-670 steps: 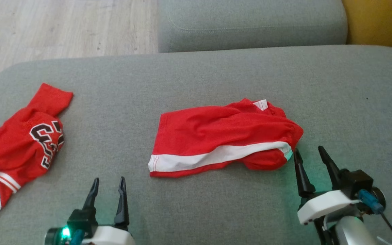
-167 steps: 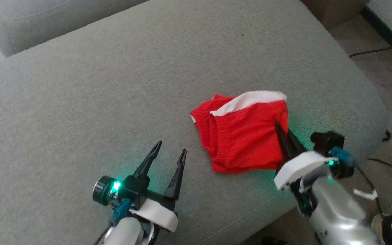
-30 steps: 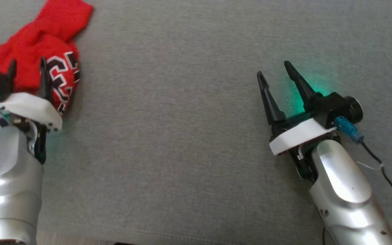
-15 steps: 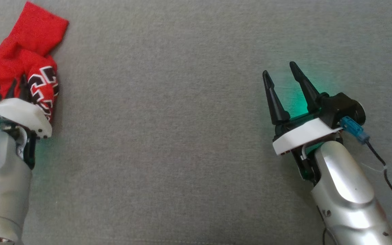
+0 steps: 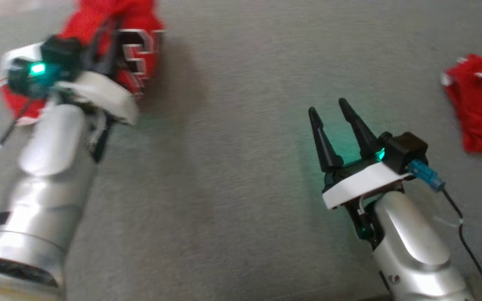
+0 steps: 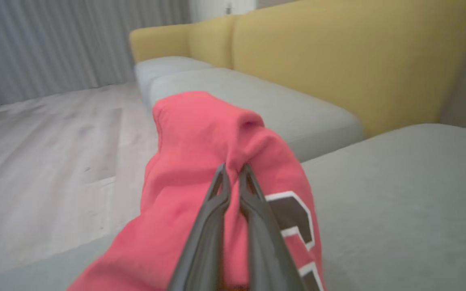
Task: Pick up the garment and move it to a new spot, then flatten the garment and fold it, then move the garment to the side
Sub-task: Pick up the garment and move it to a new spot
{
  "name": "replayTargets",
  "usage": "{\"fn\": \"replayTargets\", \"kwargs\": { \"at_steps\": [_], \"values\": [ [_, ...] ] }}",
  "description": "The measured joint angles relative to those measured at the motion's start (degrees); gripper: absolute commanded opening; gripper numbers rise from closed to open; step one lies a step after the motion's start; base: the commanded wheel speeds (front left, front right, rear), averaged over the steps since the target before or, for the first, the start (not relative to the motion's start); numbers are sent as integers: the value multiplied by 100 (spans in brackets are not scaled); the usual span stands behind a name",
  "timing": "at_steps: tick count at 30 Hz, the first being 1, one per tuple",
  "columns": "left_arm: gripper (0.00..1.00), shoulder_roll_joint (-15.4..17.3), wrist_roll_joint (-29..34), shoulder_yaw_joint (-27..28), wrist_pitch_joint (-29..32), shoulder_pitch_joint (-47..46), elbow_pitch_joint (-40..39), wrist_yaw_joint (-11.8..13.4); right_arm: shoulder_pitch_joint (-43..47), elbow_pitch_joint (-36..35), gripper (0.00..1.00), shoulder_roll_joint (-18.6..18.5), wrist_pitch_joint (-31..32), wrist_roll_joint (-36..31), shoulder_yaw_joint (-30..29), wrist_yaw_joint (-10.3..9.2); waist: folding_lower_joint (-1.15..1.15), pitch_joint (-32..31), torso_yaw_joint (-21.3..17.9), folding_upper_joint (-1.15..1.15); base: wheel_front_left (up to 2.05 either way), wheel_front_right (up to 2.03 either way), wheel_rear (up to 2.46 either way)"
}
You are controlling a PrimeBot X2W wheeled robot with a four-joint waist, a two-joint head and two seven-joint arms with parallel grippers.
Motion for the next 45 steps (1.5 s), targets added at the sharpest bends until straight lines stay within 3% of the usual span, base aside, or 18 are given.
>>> {"fn": "replayTargets", "kwargs": {
  "at_steps": [10, 18, 19, 20, 24, 34, 41, 45],
  "values": [
    [0, -701, -776, -1423, -48, 265, -313, 0, 78, -16, 100, 14, 0, 335, 257, 0, 0, -138, -1324, 0, 0, 0, 0],
    [0, -828, -1121, -1826, -164, 759, 46, 0, 254, -35, 100, 14, 0, 381, 285, 0, 0, -216, -1717, 0, 0, 0, 0],
    [20, -836, -1125, -1830, -202, 789, 99, 0, 281, -32, 100, 14, 0, 380, 258, 0, 0, -227, -1685, 0, 0, 0, 0],
    [100, -837, -1127, -1819, -231, 806, 144, 1, 288, -19, 100, 16, 0, 374, 234, 0, 0, -236, -1644, 0, 0, 0, 0],
    [100, -831, -1156, -1591, -285, 939, 231, 159, 283, 3, 100, 21, 0, 305, 151, 0, 0, -286, -1426, 0, 0, 0, 0],
    [100, -489, -498, 45, -303, 2626, -1066, 966, 297, 301, 100, 35, 0, 7, -336, 0, 0, -525, -625, 0, 0, 0, 0],
    [100, -506, 102, 1092, -303, 3802, -1746, 1003, 508, 556, 100, 42, 0, -203, -705, 0, 0, -780, -5, 0, 0, 0, 0],
    [100, -655, 470, 1634, -304, 4364, -2169, 868, 709, 658, 100, 42, 0, -231, -866, 0, 0, -962, 253, 0, 0, 0, 0]
  ]
}}
